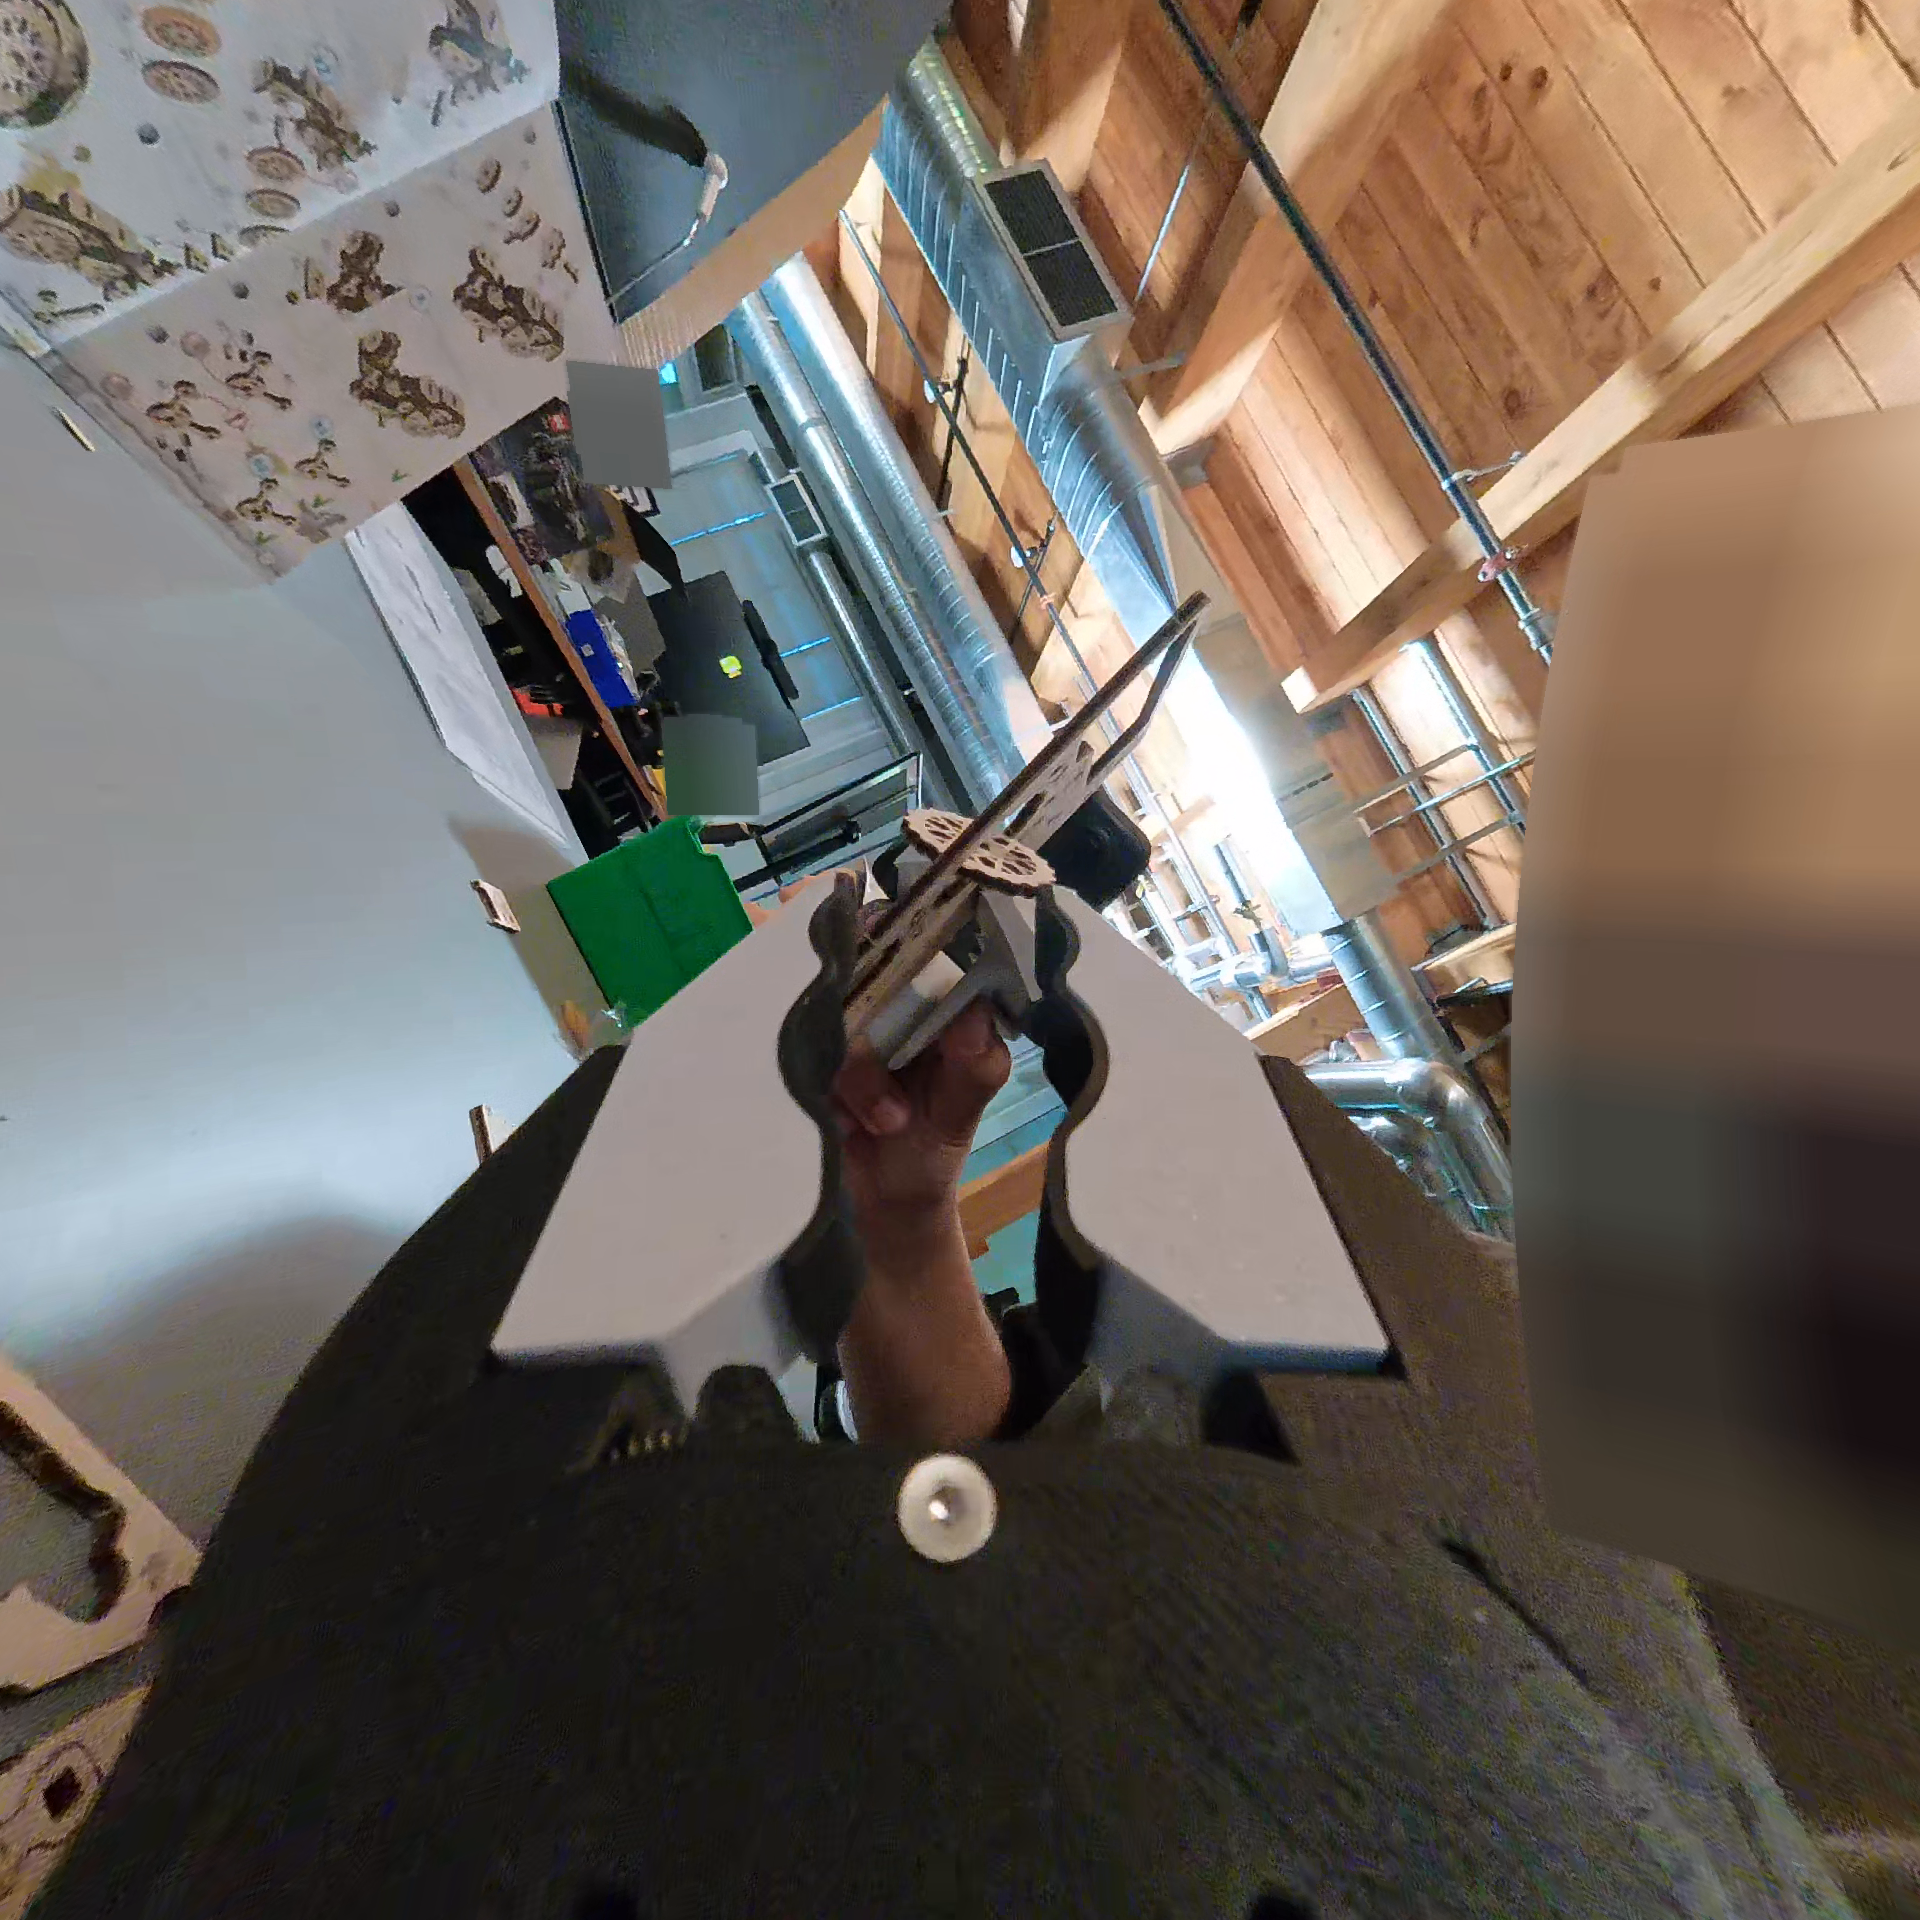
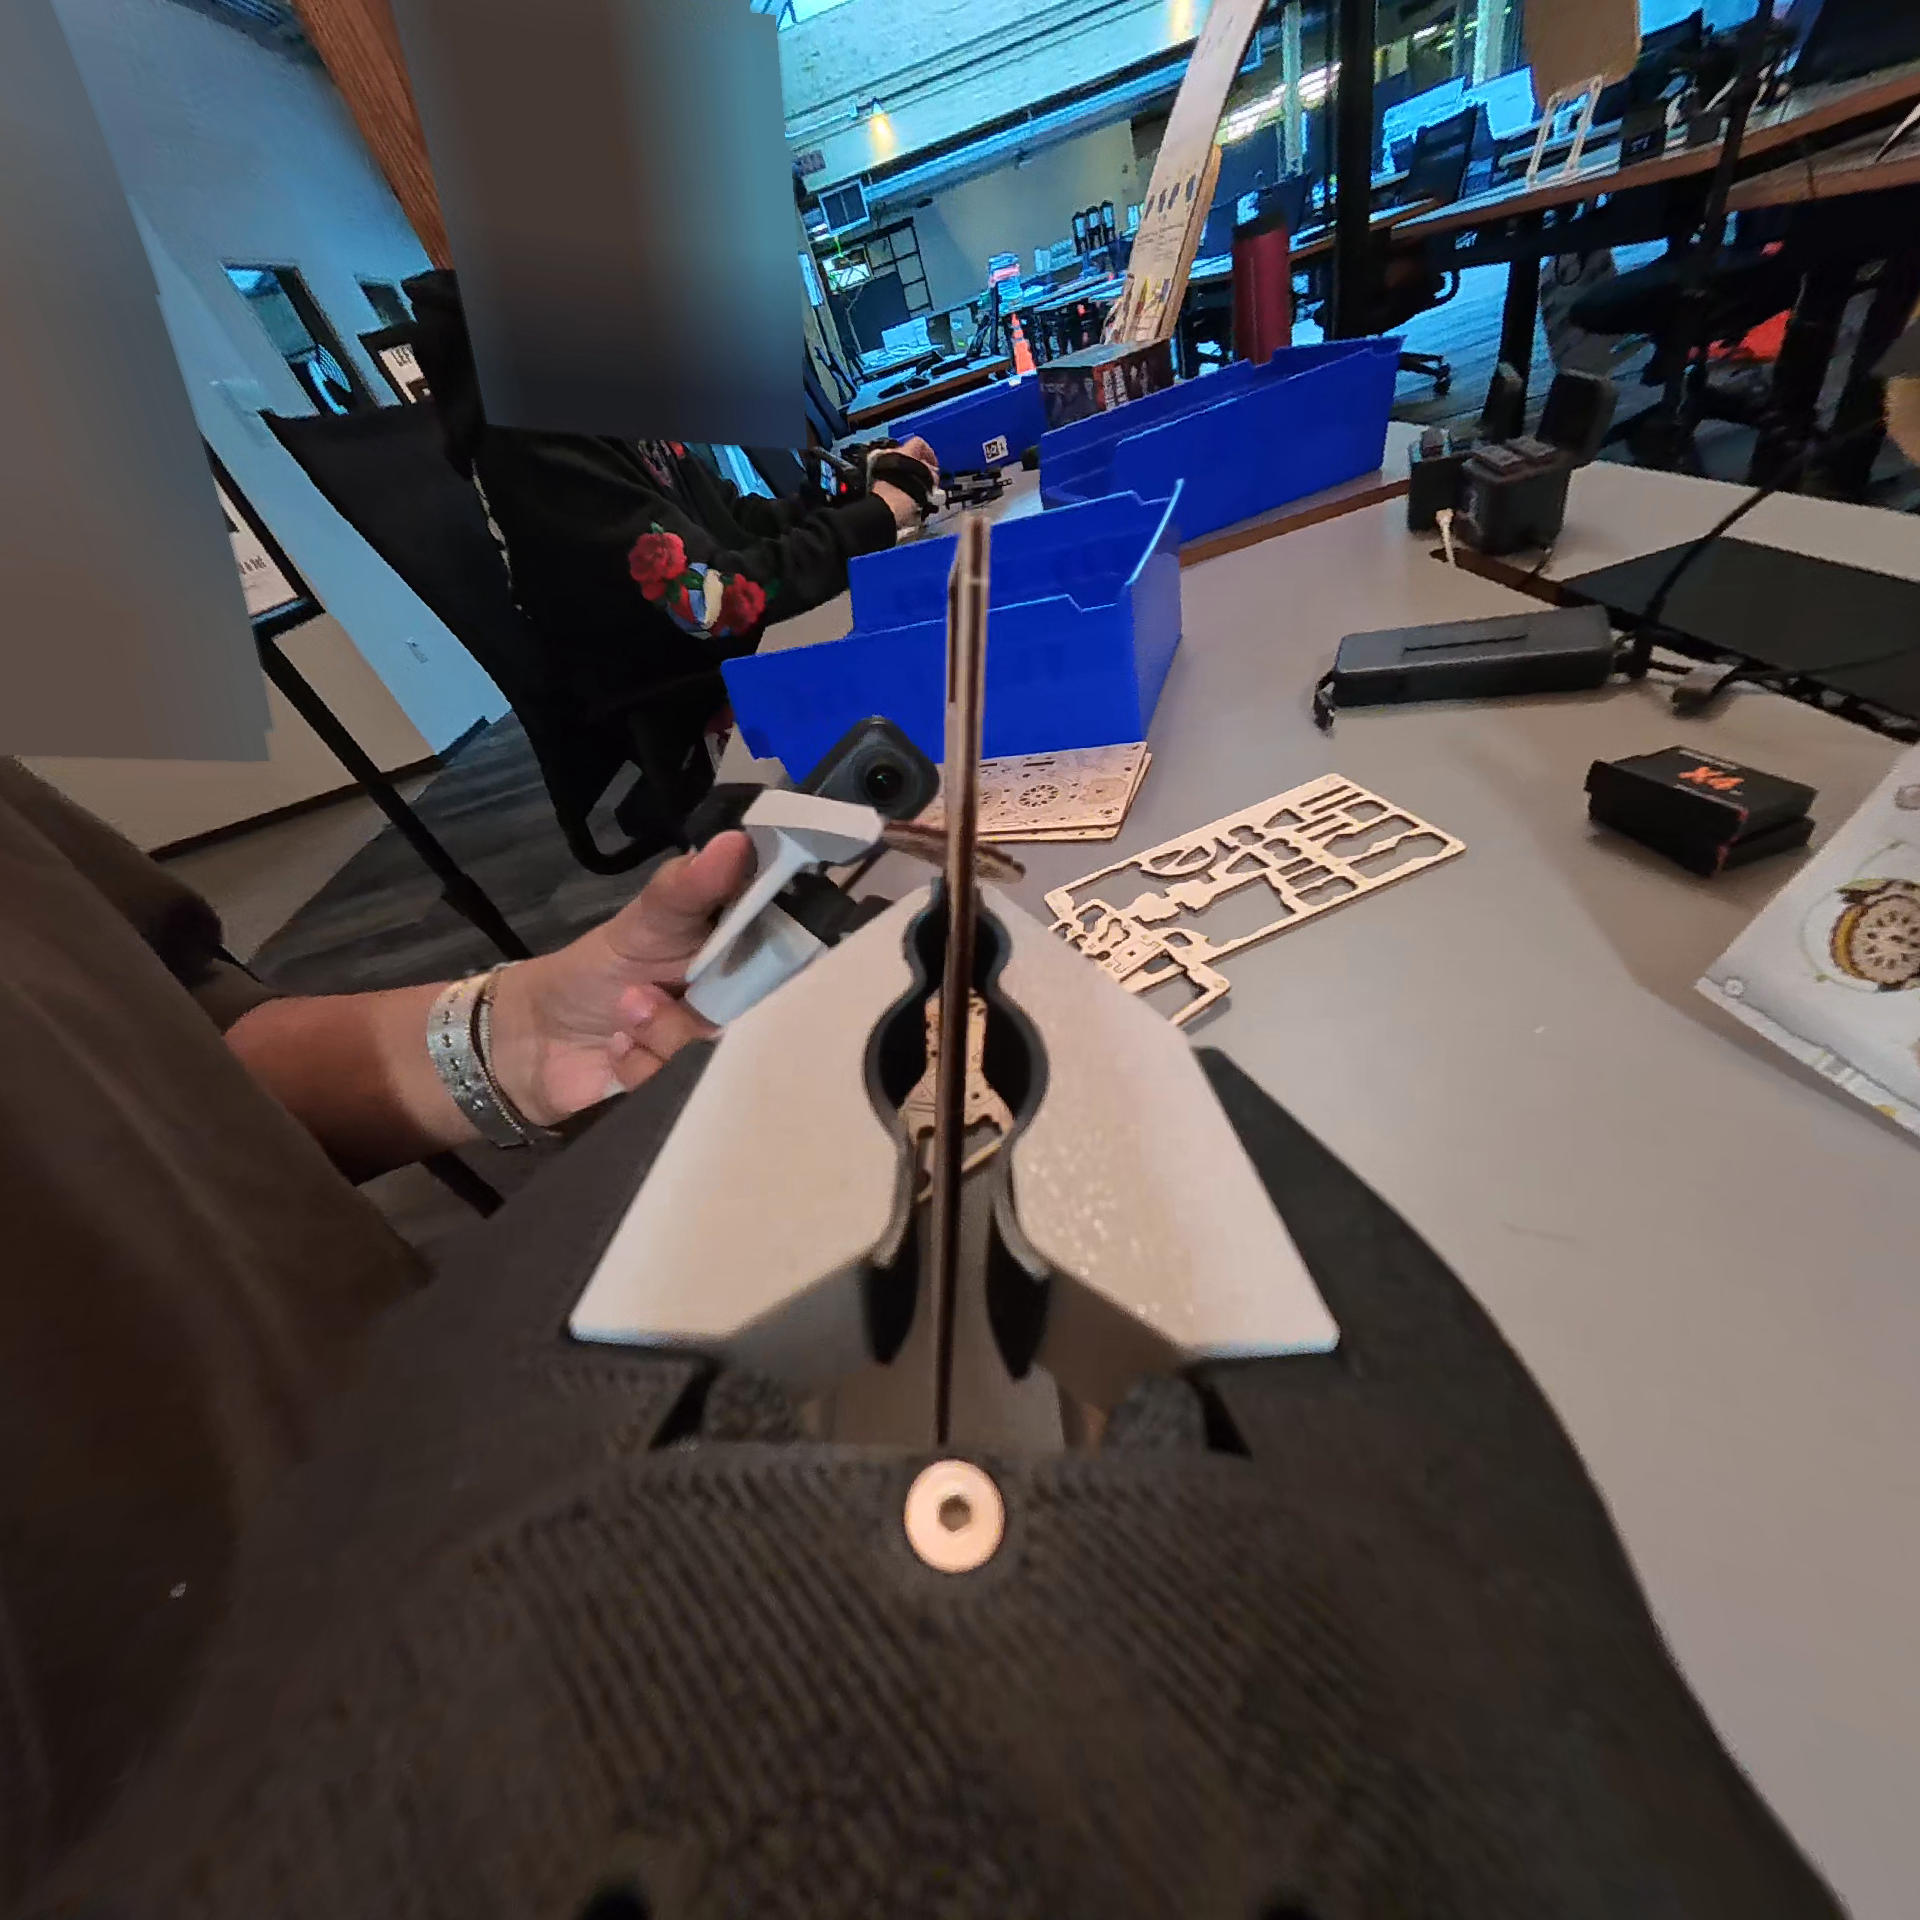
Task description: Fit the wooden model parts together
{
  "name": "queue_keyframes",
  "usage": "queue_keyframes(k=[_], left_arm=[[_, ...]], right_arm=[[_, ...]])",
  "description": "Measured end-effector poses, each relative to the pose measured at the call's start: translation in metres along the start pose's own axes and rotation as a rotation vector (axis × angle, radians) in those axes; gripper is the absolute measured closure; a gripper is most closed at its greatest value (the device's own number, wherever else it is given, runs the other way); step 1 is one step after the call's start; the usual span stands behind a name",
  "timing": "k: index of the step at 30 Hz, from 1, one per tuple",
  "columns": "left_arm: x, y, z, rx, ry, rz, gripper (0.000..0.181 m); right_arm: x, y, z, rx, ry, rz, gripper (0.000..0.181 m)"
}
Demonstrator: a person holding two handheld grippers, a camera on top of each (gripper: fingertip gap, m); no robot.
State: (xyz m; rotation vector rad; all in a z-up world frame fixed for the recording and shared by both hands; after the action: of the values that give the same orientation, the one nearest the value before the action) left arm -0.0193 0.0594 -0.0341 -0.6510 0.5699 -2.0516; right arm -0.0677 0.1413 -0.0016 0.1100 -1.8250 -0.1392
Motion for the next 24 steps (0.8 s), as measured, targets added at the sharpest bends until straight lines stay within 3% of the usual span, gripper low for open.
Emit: queue_keyframes(k=[5,11,24], left_arm=[[0.003,0.001,0.004,0.037,-0.077,-0.004,0.148],[0.003,0.002,0.002,-0.011,-0.018,-0.006,0.150],[0.000,0.005,-0.002,0.077,-0.122,-0.041,0.156]], right_arm=[[0.004,0.000,-0.007,-0.046,0.124,0.016,0.180],[0.005,0.001,-0.014,-0.089,0.281,0.003,0.179],[-0.001,0.000,-0.012,-0.076,0.228,-0.020,0.178]])
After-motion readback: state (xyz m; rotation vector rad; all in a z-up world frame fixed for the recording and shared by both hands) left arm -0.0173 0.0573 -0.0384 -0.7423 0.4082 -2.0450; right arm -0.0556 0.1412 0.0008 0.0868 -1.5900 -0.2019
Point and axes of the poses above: each gripper's, where its closed fingertips meet, y back along the fingers, x out of its top, z = x × y across the jaws, the point moved 4 cm from there along y, back along the fingers, and after that the axes turned 14 degrees about -x, right-handed, at the moved point
